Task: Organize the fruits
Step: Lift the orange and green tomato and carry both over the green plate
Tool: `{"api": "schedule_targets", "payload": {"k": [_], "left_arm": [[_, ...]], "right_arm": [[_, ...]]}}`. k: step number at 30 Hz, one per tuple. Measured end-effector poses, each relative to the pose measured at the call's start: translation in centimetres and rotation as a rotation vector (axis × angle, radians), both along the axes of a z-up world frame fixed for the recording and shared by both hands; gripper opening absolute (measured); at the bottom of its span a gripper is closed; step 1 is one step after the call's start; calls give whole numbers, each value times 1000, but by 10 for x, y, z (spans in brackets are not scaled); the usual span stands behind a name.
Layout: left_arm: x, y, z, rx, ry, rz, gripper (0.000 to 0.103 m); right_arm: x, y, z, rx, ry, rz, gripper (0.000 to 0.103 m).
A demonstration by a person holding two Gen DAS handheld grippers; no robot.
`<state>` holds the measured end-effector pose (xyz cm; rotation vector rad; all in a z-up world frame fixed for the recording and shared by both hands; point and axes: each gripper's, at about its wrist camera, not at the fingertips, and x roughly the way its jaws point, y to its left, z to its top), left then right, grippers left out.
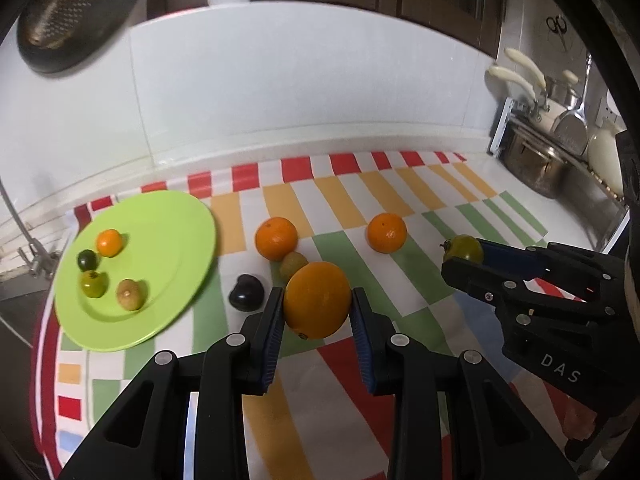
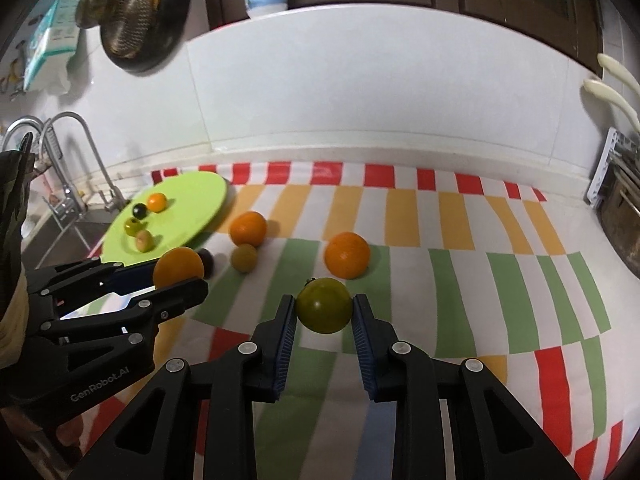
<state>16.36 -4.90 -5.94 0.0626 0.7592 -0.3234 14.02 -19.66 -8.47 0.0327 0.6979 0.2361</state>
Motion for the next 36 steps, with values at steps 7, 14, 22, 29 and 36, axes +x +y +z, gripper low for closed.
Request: {"api": "schedule_targets", "payload": {"k": [7, 14, 22, 29, 36], "left_arm": [[-18, 18, 19, -6, -39, 34, 32], [-29, 41, 30, -17, -61, 92, 32], [-34, 65, 36, -19, -88, 160, 32], [-34, 82, 39, -5, -107, 205, 32], [-24, 97, 42, 16, -138, 238, 32]], "right_arm": [[-13, 17, 20, 2, -45, 38, 30], [-18, 40, 35, 8, -87, 95, 30], [-18, 64, 46, 11, -123, 161, 30], [-11, 84, 54, 16, -155, 219, 30], [6, 101, 58, 37, -157, 258, 30]]}}
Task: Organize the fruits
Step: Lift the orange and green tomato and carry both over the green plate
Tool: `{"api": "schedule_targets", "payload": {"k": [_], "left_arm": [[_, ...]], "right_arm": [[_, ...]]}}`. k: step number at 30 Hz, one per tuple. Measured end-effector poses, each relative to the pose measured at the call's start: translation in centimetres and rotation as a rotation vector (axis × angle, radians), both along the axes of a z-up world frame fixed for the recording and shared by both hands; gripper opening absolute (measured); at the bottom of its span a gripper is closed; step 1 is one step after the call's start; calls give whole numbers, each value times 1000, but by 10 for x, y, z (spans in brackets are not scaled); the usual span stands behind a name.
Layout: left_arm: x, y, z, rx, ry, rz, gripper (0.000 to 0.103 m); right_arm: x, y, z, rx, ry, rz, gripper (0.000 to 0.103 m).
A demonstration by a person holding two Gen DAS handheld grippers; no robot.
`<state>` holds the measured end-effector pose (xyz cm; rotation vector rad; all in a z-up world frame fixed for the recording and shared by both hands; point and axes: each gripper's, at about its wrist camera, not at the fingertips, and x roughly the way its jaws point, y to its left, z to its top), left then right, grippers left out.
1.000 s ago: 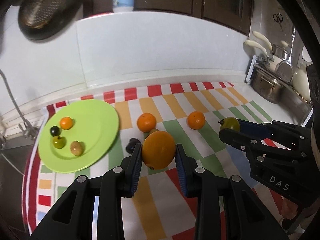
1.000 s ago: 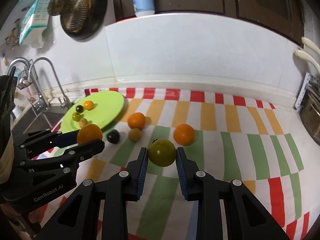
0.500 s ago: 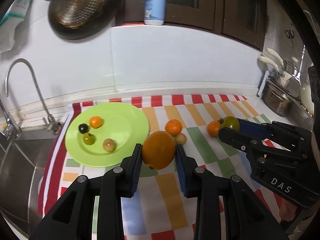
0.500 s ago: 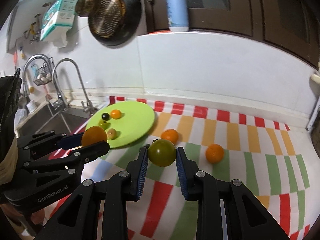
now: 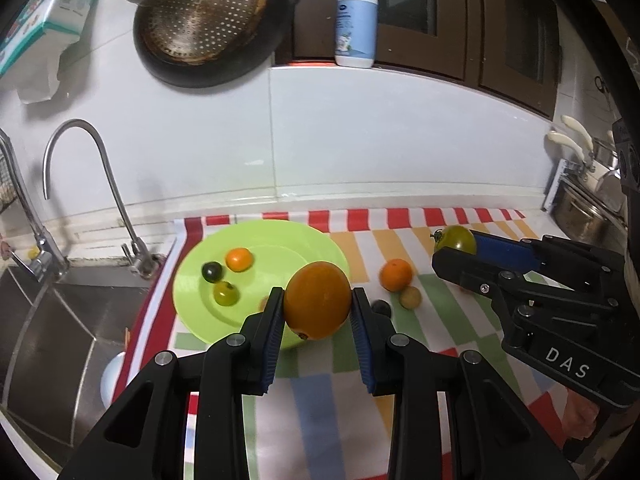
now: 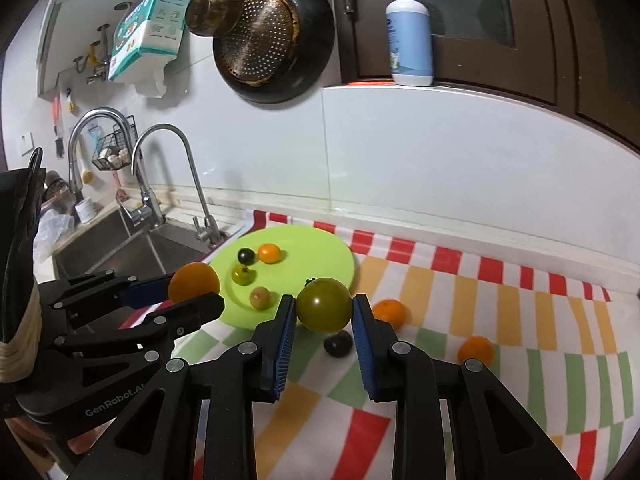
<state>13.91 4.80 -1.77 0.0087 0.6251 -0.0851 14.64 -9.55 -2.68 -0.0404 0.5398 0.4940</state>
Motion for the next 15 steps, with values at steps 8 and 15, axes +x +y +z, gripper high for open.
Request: {"api": "schedule_targets", "payload": {"k": [8, 15], "left_arm": [[22, 14, -4, 20, -9, 27, 32], [40, 27, -10, 20, -3, 44, 32]], "right_arm": [[23, 19, 3, 2, -6, 32, 30], [46, 34, 0, 0, 11, 49, 30]]}}
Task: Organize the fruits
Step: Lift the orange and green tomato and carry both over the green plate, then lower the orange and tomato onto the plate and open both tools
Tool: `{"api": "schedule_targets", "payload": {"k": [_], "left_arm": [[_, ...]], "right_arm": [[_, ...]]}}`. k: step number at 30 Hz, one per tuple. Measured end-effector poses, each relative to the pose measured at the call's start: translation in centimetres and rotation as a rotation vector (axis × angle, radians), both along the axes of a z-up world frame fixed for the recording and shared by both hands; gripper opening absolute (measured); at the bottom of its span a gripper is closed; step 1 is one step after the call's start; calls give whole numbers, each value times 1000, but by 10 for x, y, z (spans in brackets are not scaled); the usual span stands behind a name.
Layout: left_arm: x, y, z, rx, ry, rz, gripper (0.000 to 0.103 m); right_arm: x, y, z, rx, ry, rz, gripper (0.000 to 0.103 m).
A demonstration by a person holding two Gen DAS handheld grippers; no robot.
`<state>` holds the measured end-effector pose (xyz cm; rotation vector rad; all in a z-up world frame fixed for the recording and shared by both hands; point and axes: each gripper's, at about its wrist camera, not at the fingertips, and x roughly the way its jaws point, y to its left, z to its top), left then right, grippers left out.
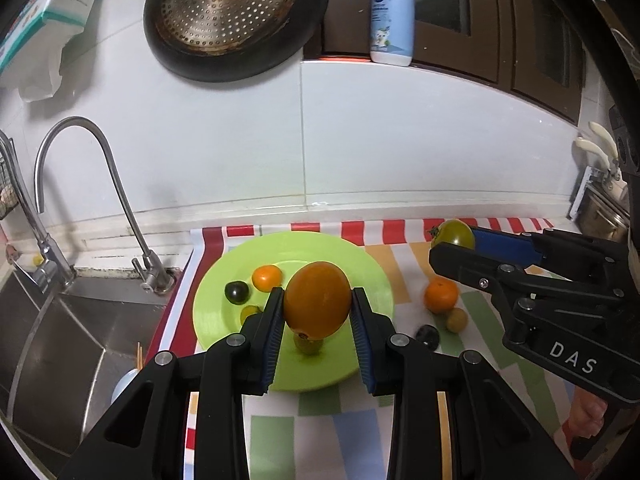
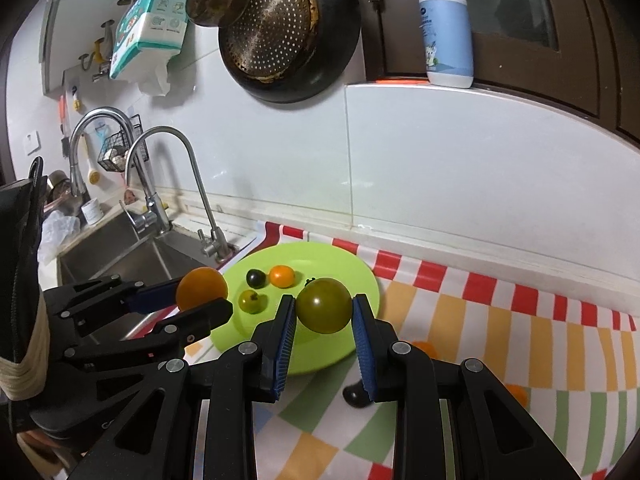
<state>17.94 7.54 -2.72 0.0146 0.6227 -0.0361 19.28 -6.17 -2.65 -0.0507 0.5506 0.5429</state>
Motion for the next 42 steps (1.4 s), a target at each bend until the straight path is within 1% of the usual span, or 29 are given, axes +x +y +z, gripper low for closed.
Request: {"api": "schedule_targets", "payload": {"k": [5, 12, 20, 26, 31, 33, 34, 37, 42], "left_arm": [[18, 11, -10, -13, 21, 12, 32], [41, 24, -30, -25, 61, 22, 32], [62, 31, -50, -8, 101, 15, 32], [70, 34, -60, -3, 127, 10, 32], [71, 36, -64, 2, 141, 16, 33], [70, 36, -62, 10, 136, 25, 46], [69, 36, -61, 12, 130, 33, 48], [64, 36, -55, 17, 114, 47, 48], [50, 36, -41, 19, 88, 59, 48]], "right_arm": [[18, 10, -7, 3, 24, 4, 30], [43, 28, -26, -10, 75, 14, 30], [65, 41, -51, -40, 140, 29, 30], [75, 46, -64, -55, 166, 31, 30], [78, 46, -68, -50, 178, 30, 30], [79, 45, -68, -46, 181, 25, 30], [79, 45, -68, -43, 184, 25, 31], [76, 40, -64, -28, 180, 14, 35], [65, 27, -53, -30, 145, -21, 35]]}}
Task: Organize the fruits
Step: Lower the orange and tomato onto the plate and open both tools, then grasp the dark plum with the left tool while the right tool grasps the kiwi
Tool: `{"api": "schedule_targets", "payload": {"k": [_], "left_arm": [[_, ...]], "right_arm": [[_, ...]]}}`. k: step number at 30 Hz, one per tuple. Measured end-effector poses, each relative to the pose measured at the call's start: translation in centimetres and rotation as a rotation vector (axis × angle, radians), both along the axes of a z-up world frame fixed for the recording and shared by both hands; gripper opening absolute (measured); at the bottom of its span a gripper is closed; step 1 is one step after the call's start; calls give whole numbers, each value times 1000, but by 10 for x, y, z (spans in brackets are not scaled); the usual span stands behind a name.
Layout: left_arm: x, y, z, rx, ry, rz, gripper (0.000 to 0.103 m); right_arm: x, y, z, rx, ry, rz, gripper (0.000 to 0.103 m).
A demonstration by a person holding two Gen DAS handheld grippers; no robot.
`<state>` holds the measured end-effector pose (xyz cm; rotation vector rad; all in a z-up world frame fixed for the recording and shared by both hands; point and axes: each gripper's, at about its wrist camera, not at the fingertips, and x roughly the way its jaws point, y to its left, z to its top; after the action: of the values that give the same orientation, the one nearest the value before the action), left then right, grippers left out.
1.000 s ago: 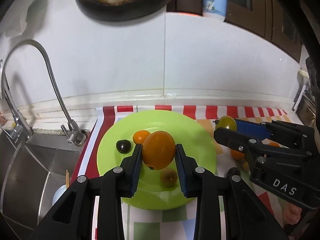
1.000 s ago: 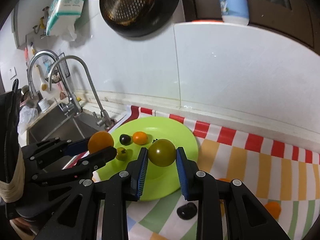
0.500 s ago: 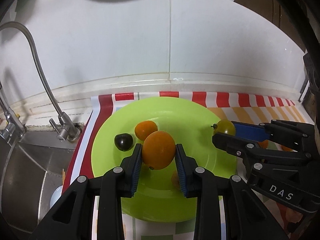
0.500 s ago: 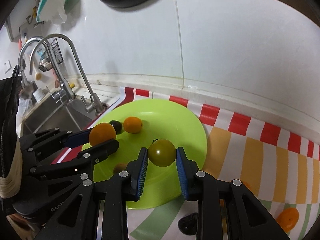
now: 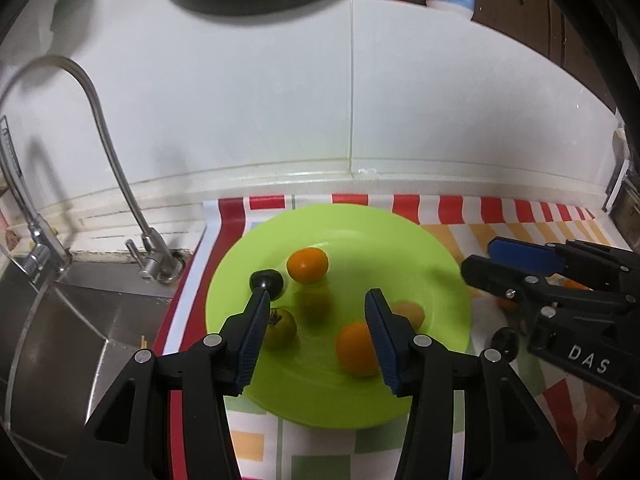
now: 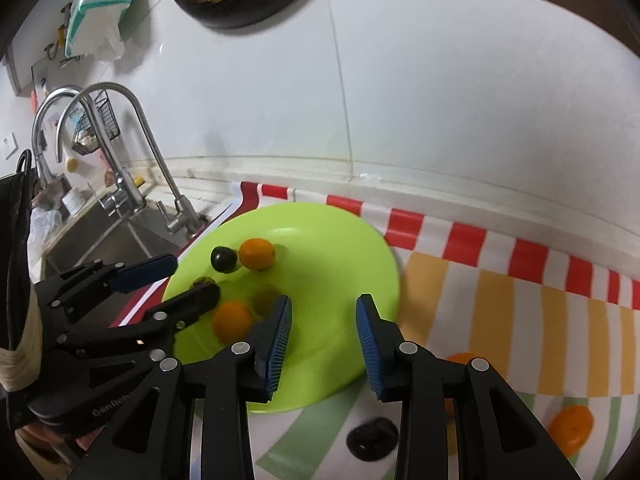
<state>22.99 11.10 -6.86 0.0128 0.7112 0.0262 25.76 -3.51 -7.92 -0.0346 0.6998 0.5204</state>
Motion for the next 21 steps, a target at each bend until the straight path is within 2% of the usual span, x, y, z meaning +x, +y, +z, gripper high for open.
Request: {"api": "schedule_targets", "payload": {"k": [2, 9, 13, 21], "left_arm": [[-7, -2, 7, -3, -15, -1, 49], [-32, -17, 34, -15, -73, -22, 60], [-46, -27, 46, -23, -98, -37, 63], [-67, -50, 62, -29, -139, -68, 72]], "right_arm": [[-6, -5, 6, -2, -16, -10, 35], [-31, -23, 30, 18, -65, -29, 35], [-47, -36, 42, 30, -92, -55, 44], [-75, -67, 57, 23, -135, -120, 44]]}}
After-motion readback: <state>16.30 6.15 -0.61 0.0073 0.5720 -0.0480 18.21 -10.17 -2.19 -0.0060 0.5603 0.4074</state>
